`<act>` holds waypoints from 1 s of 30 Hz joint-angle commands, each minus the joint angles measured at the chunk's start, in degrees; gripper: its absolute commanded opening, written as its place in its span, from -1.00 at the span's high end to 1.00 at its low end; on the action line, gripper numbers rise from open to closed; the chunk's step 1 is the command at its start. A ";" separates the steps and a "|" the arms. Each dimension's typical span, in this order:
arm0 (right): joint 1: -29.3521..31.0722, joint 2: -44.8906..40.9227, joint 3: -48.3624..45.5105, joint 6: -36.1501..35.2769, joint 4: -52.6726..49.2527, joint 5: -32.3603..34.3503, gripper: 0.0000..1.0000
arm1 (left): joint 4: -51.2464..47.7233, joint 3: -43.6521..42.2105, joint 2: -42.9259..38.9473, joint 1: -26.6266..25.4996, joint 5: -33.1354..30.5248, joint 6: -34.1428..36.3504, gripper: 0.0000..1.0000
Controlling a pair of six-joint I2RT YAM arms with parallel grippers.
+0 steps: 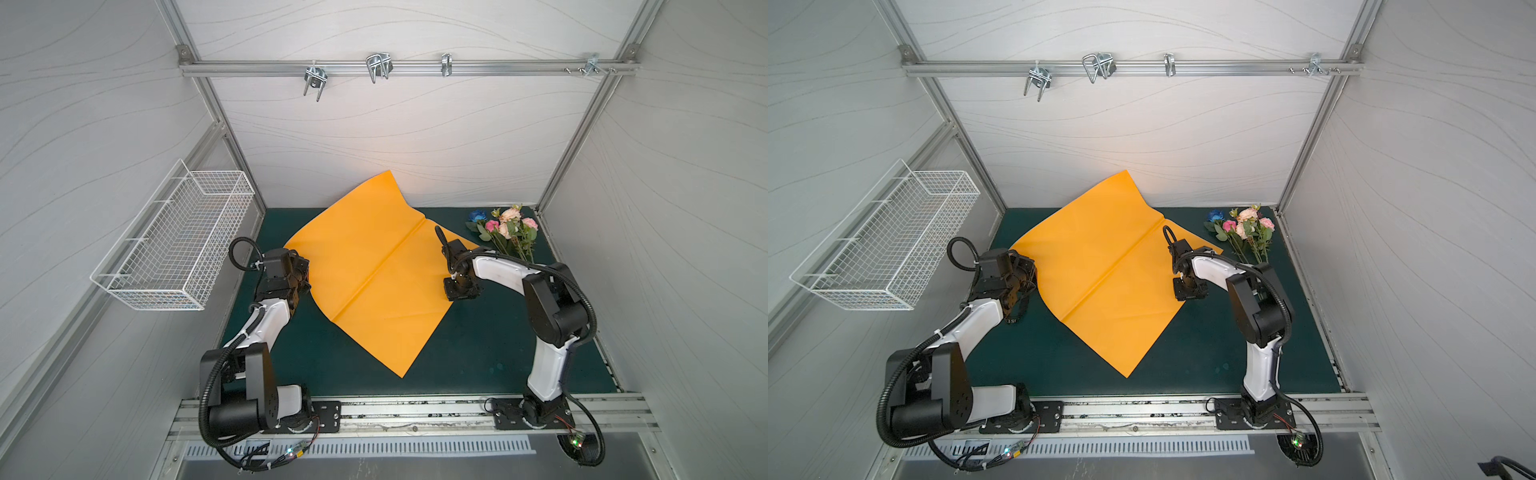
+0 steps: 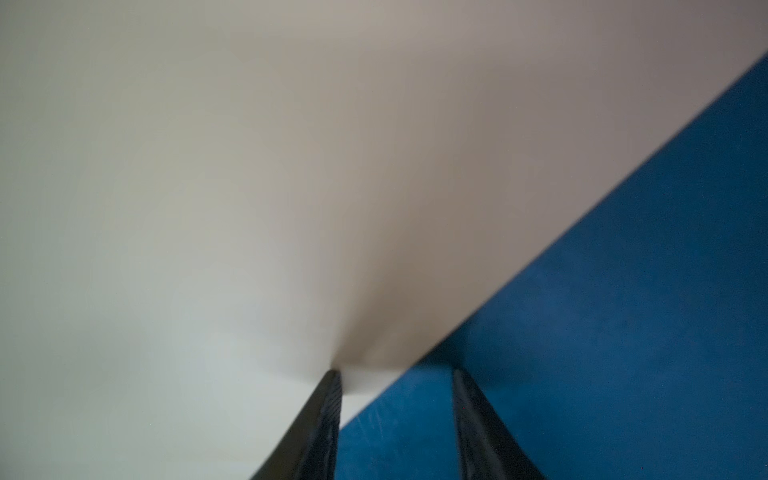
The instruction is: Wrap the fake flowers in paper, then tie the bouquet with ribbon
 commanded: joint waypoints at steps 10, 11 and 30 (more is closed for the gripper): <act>0.55 -12.77 -11.37 4.67 -3.99 -2.31 0.11 | -1.49 8.22 12.68 0.47 6.78 7.39 1.00; 0.56 -14.02 -11.37 4.83 -4.52 -2.21 0.11 | -1.40 9.52 14.02 0.52 7.08 8.97 1.00; -11.29 2.32 16.48 -7.07 5.55 -1.26 -0.13 | -36.20 34.69 28.44 -8.22 4.38 42.42 1.00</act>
